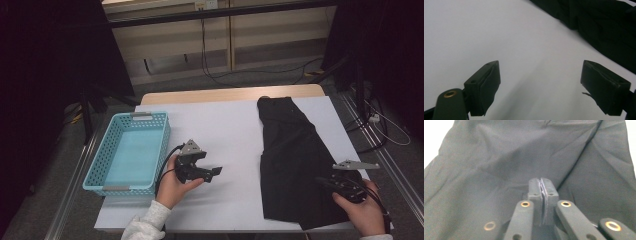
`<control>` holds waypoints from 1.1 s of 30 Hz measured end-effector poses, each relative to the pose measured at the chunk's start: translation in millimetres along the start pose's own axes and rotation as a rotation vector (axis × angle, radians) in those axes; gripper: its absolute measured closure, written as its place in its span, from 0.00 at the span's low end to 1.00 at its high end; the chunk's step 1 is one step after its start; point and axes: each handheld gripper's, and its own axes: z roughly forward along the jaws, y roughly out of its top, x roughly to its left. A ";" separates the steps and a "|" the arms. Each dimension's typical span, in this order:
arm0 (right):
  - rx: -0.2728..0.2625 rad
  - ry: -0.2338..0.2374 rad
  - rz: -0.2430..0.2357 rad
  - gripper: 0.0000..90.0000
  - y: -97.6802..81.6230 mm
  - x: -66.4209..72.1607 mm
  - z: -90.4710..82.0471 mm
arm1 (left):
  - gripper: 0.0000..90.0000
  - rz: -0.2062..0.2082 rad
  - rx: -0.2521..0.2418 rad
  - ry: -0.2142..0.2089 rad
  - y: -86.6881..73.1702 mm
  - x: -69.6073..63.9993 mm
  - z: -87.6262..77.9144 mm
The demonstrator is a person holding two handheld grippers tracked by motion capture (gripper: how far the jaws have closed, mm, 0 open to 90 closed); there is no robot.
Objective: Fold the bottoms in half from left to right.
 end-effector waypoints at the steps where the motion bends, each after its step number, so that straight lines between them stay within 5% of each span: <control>1: 0.008 -0.001 -0.006 0.98 -0.3 1.4 1.0 | 0.18 -0.002 0.001 -0.001 -0.1 -0.2 0.3; 6: 0.006 -0.016 -0.018 0.93 -0.1 4.3 0.7 | 0.18 -0.002 0.003 -0.007 -0.3 -0.5 0.5; 10: -0.023 -0.083 0.015 0.79 -0.9 -3.2 -4.7 | 0.18 -0.004 -0.001 -0.005 -0.6 0.3 0.4; 14: -0.015 -0.065 0.010 0.78 -4.2 -3.2 -0.3 | 0.18 0.001 0.004 -0.010 -0.5 -0.1 0.9; 18: -0.001 -0.052 -0.019 0.83 -1.7 3.1 2.4 | 0.18 0.001 0.004 -0.011 -0.4 -0.5 1.2; 25: 0.004 -0.009 0.006 0.99 -1.6 2.7 2.5 | 0.18 0.003 0.010 -0.014 -0.6 -1.0 1.8; 33: -0.029 0.018 0.026 1.00 3.3 0.4 -8.8 | 0.18 0.002 0.010 -0.014 -0.5 -0.8 1.6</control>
